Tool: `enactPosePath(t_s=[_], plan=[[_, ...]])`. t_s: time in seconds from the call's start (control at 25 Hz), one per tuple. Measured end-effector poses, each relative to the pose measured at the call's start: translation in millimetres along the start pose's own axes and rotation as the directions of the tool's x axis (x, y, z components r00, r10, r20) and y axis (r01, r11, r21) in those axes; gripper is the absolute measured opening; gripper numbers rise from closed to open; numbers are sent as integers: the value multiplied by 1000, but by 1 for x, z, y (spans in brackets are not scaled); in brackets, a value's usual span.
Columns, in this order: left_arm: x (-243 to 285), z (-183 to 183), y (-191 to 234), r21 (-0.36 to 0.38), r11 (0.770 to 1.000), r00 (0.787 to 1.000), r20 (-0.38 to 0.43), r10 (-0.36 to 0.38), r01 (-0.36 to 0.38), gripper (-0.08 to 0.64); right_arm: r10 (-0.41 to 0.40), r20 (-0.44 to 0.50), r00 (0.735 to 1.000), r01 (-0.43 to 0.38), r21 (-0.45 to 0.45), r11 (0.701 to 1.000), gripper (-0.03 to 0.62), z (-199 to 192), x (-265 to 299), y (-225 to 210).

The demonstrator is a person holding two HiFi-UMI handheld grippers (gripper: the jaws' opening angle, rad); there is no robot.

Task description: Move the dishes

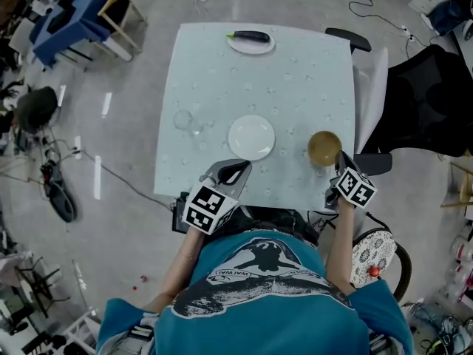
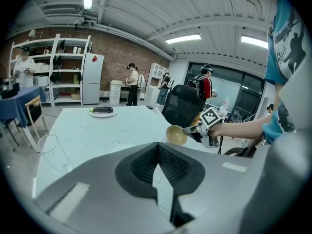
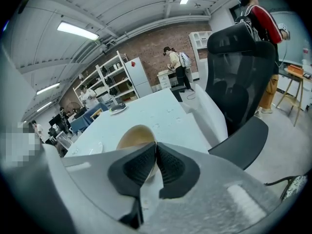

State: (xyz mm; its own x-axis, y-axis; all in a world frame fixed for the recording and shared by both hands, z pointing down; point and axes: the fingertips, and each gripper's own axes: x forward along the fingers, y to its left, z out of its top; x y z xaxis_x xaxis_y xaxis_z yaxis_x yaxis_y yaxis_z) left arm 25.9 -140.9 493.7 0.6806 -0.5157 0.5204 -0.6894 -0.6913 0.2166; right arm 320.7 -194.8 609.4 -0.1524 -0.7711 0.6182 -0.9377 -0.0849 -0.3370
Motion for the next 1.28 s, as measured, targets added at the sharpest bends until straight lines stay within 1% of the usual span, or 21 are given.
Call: enactPosePath(t_s=[0.16,0.24,0.28,0.36,0.4,0.56,0.72,0.92,1.08,1.28], plan=[[2,-1,-1,-3,1000,1000,-8,18,-18,15,-5,17,1000,5,12,1000,14,-3,3,-8],[3,-1,-3,-2,1000,1000,-14,22,-22,15,-3,23,1000,3,1,1000,21,-3,4,-9],[2,-1,-3,0,1000,1000,-18,24,-24,15,-1,23,1000,1,-10,1000,33,-4,5,-9],[2,-2,-3,-1,999,999,-22,32,-32,15,7,16,1000,-6,-33,999,84,-5,6,-8],[2,-1,-2,-3,999,999,-21,37,-37,15,9,14,1000,-9,-41,999,99,-6,6,-8],[1,-1,-3,-2,999,999,-25,45,-45,15,13,32,999,-12,-47,999,136,-4,1,-9],[1,-2,-6,-1,999,999,-31,44,-44,15,32,60,998,-29,-58,998,140,1,-6,-6],[2,-7,-10,-6,999,998,-40,40,-40,15,55,76,996,-46,-113,992,147,10,-10,5],[0,-13,-10,-13,999,998,-47,45,-46,15,107,81,991,-93,-155,983,153,17,-9,27],[-3,-15,-10,-7,999,999,-39,34,-34,15,157,86,984,-135,-214,968,153,21,-11,55]])
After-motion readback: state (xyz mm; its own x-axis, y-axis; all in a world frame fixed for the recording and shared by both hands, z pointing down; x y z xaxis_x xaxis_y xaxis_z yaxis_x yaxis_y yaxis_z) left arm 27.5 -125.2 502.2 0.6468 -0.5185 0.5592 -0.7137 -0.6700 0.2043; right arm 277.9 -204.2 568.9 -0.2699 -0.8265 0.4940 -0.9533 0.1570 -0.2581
